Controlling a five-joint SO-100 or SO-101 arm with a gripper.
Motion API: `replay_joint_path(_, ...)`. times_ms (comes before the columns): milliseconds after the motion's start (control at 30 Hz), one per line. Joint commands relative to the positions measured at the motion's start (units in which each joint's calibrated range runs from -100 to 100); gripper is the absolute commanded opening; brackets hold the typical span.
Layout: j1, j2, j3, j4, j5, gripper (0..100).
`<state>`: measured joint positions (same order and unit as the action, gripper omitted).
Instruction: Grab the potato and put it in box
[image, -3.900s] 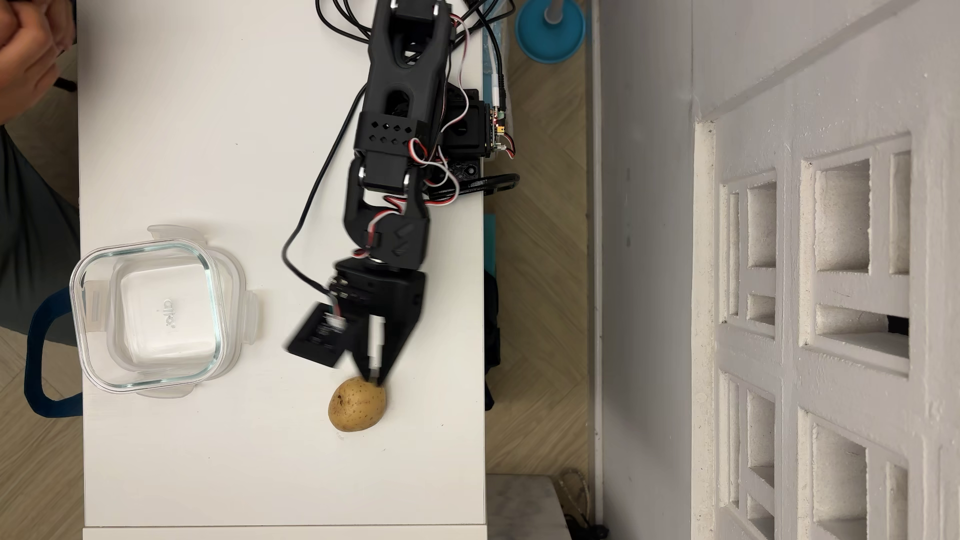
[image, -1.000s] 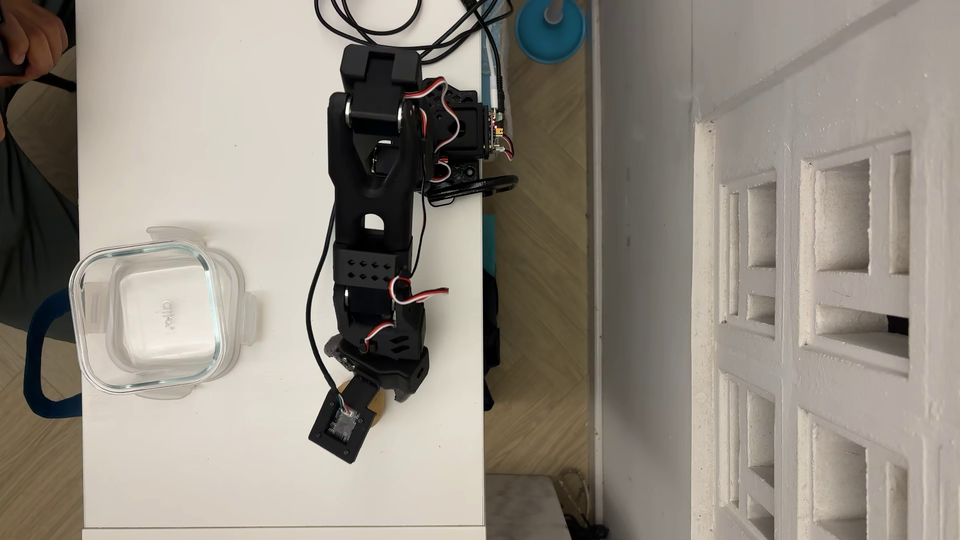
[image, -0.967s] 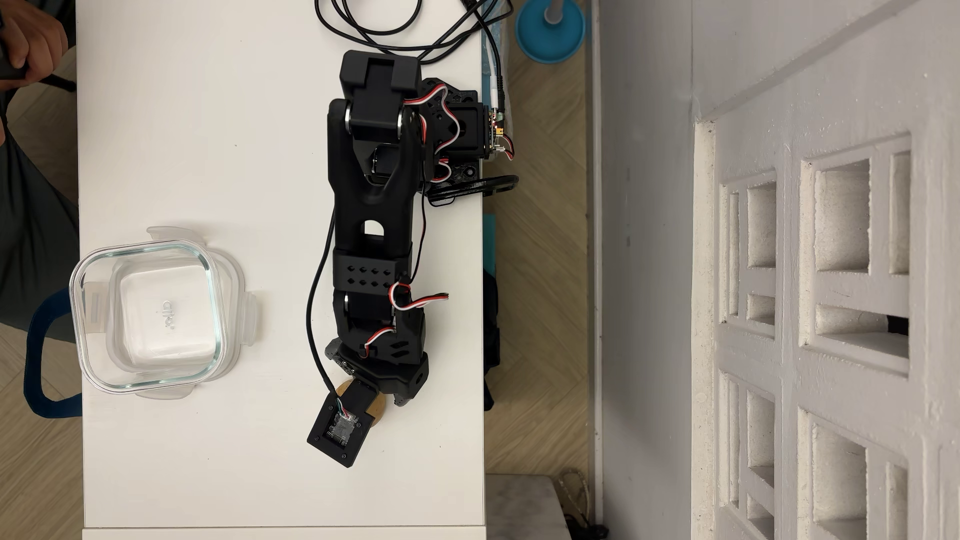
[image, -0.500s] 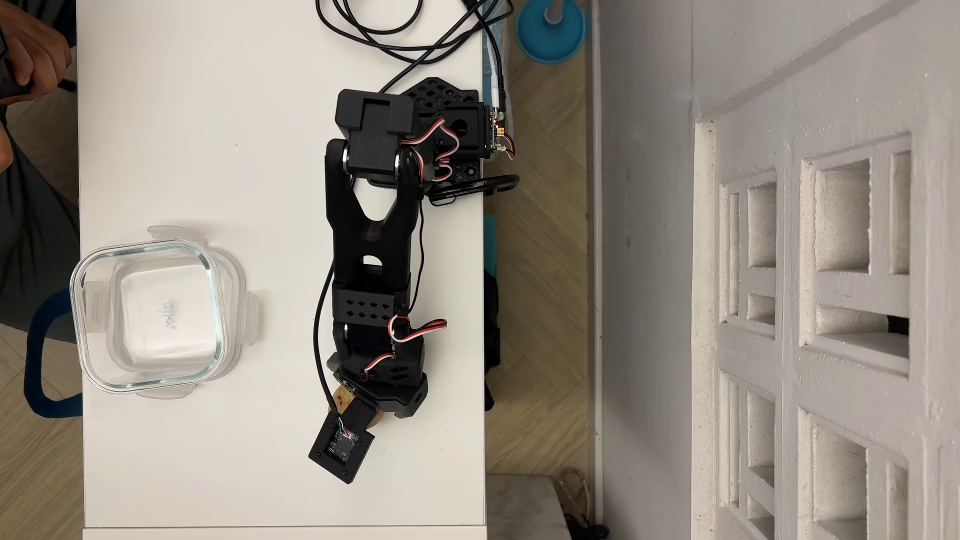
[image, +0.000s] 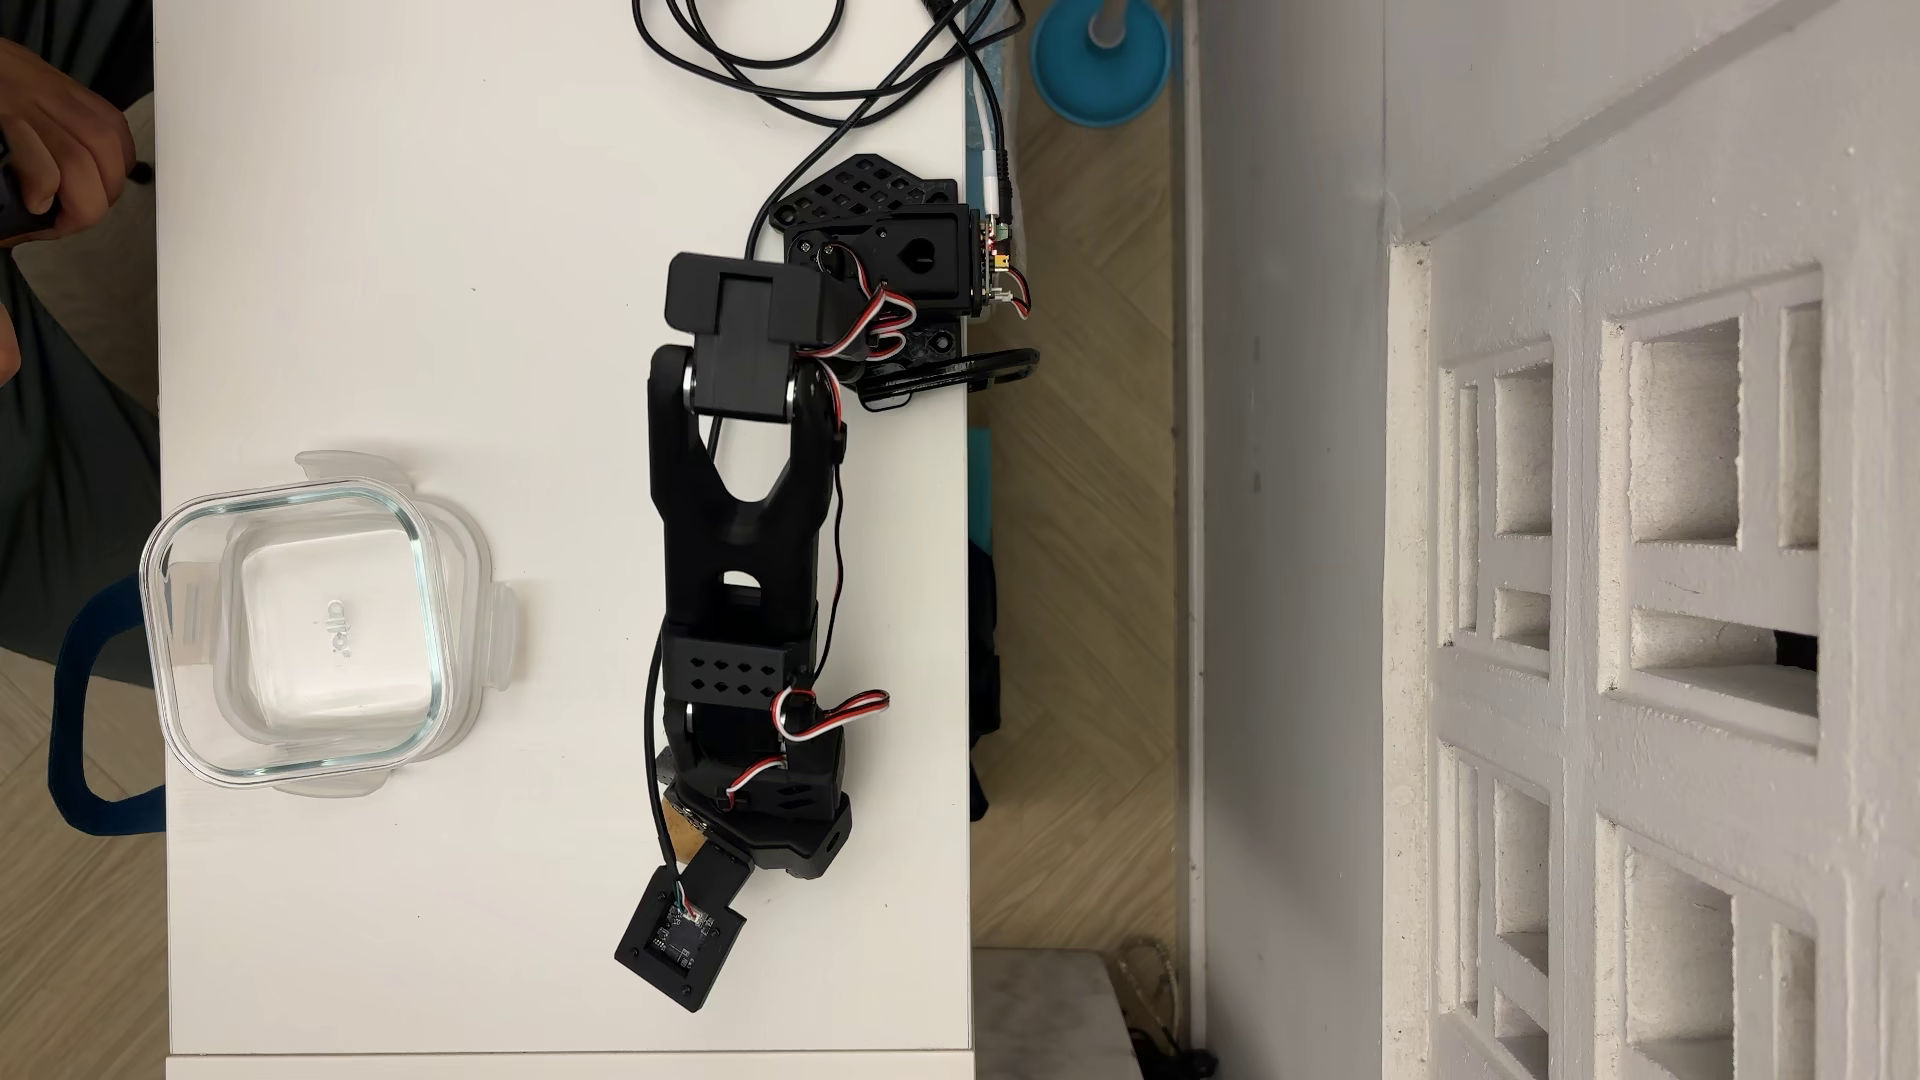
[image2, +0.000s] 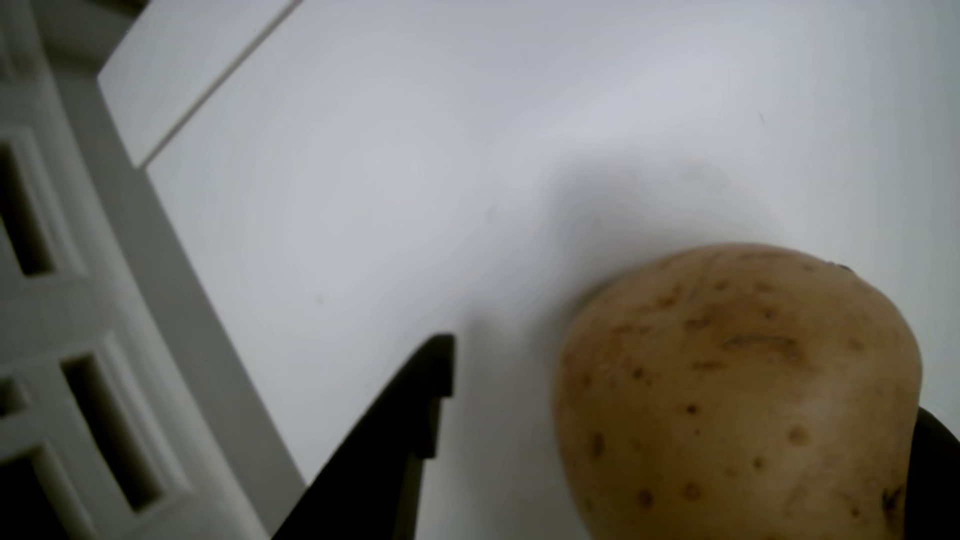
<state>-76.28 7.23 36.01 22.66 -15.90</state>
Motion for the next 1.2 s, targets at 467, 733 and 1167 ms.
replay_joint_path(467,-0.25,-0.62,-2.85,-2.26,0.72,15)
replay_joint_path(733,0.21,-0.62,-2.85,-4.70,2.40,4)
replay_joint_path(1167,8.59,-24.40,8.42,-4.44,-0.84,3)
